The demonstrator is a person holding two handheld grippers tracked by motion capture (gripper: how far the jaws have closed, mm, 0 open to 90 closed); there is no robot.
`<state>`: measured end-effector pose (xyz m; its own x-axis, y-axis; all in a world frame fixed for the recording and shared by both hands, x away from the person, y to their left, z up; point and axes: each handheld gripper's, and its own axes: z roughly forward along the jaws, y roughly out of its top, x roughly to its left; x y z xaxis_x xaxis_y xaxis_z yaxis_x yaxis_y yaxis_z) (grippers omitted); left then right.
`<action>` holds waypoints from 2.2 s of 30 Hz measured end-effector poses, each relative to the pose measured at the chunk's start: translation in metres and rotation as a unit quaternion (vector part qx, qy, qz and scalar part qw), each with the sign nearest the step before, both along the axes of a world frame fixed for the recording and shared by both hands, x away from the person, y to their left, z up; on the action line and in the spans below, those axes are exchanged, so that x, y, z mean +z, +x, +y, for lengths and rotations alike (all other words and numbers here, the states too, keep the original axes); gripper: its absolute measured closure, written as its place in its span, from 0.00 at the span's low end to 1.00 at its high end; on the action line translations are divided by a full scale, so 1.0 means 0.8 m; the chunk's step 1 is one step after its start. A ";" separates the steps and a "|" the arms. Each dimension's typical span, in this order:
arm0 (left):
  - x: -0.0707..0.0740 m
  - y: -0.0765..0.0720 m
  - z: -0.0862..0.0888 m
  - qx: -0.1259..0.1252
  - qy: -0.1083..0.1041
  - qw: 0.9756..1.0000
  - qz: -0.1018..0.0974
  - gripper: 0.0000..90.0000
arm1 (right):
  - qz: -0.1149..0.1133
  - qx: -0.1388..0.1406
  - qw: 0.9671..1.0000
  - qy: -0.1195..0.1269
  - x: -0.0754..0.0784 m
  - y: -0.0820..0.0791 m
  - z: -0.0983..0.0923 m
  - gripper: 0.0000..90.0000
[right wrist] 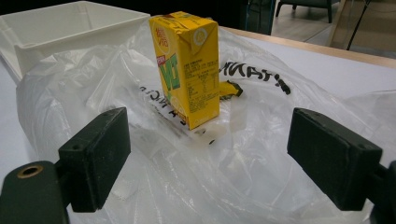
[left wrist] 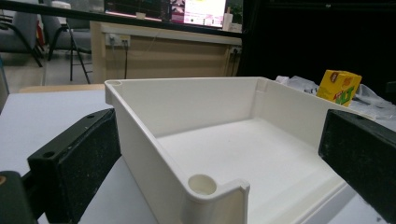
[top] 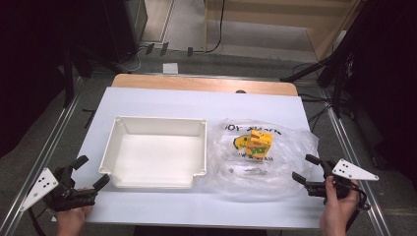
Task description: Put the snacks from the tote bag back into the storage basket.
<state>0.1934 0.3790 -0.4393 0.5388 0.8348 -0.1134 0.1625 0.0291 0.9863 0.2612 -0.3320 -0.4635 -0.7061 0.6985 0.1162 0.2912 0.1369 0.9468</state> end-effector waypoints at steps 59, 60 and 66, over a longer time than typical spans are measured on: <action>0.000 0.000 -0.010 -0.008 0.034 0.999 0.001 0.00 | 0.069 0.134 0.971 -0.188 0.076 0.050 0.041 0.38; 0.000 0.000 -0.010 -0.009 0.034 0.999 0.001 0.00 | 0.071 0.136 0.969 -0.196 0.077 0.052 0.043 0.38; 0.000 -0.001 -0.011 -0.009 0.037 0.999 0.000 0.00 | 0.082 0.140 0.960 -0.229 0.081 0.059 0.051 0.38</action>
